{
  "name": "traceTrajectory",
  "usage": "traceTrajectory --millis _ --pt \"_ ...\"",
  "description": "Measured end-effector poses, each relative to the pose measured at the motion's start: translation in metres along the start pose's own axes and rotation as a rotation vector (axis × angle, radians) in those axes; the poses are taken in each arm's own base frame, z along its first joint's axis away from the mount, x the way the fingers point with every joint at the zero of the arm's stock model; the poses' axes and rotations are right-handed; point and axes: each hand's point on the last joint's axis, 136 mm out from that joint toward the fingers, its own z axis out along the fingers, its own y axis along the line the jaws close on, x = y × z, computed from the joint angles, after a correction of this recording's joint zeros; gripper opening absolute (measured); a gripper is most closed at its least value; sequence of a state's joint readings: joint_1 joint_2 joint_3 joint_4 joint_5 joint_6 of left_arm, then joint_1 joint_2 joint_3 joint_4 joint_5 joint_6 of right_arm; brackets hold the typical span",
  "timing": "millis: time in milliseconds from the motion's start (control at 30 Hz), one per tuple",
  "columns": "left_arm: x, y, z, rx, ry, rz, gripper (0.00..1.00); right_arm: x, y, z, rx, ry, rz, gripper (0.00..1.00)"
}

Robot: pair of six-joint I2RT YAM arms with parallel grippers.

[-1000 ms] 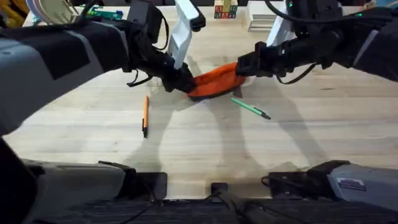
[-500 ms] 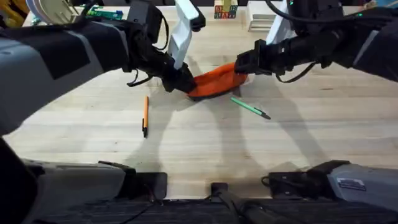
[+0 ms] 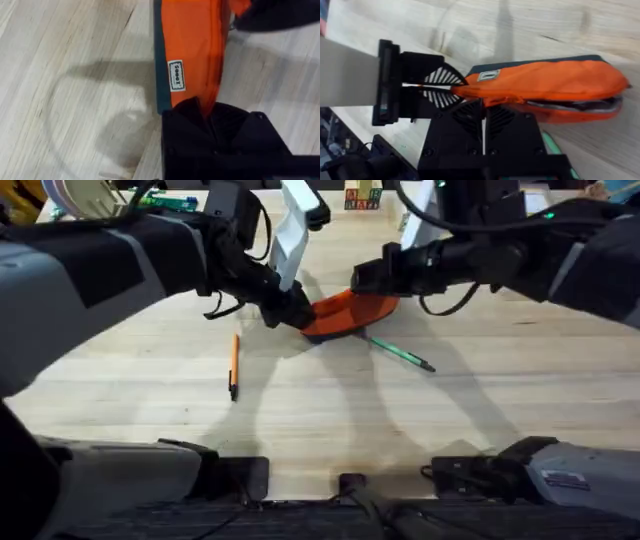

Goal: Unzip the bag, pick up the pens from the table one at a time and place them inside, then zip the bag closed.

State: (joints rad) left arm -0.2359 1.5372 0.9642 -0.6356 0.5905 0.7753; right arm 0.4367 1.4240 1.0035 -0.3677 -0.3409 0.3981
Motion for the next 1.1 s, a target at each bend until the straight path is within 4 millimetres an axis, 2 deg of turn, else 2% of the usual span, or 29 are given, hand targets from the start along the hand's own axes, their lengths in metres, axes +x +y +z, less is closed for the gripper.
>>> traceTrajectory --millis 533,667,833,1100 --pt "0.000 0.000 0.000 0.000 0.000 -0.001 0.043 0.011 0.050 0.013 -0.079 -0.008 -0.160 0.031" --pt "0.000 0.000 0.000 0.000 0.000 -0.001 0.043 0.017 0.061 0.022 -0.095 0.000 -0.207 0.031" --pt "0.001 0.000 0.000 -0.002 0.003 0.000 0.042 0.022 0.069 0.036 -0.113 0.012 -0.249 0.031" --pt "0.001 0.001 0.000 -0.003 0.004 -0.001 0.042 0.022 0.071 0.037 -0.106 0.001 -0.279 0.031"
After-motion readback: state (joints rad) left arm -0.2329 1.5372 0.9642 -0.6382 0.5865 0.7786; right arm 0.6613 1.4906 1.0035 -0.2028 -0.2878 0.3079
